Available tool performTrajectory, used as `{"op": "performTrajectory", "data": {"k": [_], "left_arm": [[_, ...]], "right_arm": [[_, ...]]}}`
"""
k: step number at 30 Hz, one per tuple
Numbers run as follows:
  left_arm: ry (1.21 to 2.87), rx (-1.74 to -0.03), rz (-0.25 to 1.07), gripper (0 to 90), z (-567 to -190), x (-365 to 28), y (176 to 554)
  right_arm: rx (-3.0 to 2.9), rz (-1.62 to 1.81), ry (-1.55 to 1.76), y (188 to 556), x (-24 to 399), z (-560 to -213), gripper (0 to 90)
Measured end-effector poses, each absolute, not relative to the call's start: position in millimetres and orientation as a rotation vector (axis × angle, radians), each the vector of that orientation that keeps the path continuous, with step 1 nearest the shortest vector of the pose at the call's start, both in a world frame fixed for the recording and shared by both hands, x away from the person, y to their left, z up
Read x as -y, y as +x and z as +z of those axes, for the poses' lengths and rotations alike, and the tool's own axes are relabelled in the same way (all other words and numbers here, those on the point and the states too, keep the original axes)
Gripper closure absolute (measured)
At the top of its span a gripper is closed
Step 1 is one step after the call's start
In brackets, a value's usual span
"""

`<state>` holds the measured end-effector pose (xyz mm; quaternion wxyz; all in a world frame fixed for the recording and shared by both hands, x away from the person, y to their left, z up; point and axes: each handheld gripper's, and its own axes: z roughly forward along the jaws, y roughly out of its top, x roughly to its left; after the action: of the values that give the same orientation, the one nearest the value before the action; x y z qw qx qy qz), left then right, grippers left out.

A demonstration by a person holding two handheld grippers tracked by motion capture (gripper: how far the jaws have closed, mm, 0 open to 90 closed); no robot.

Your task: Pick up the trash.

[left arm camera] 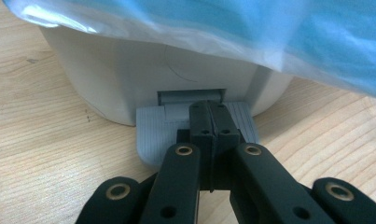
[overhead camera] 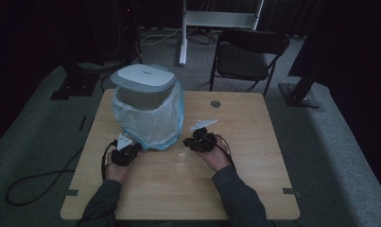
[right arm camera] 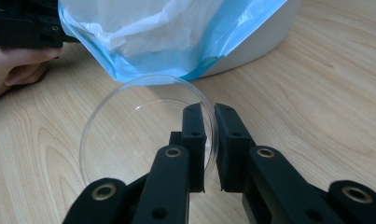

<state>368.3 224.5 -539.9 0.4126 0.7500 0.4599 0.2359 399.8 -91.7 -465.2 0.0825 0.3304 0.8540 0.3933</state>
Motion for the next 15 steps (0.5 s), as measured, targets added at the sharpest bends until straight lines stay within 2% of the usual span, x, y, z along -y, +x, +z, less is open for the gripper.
{"op": "performTrajectory", "data": {"k": [15], "left_arm": [[1.885,-1.158,0.592,90.0,-540,-224,368]], "right_arm": [[-2.502,1.221,0.885,389,92,-438,83.7]]}}
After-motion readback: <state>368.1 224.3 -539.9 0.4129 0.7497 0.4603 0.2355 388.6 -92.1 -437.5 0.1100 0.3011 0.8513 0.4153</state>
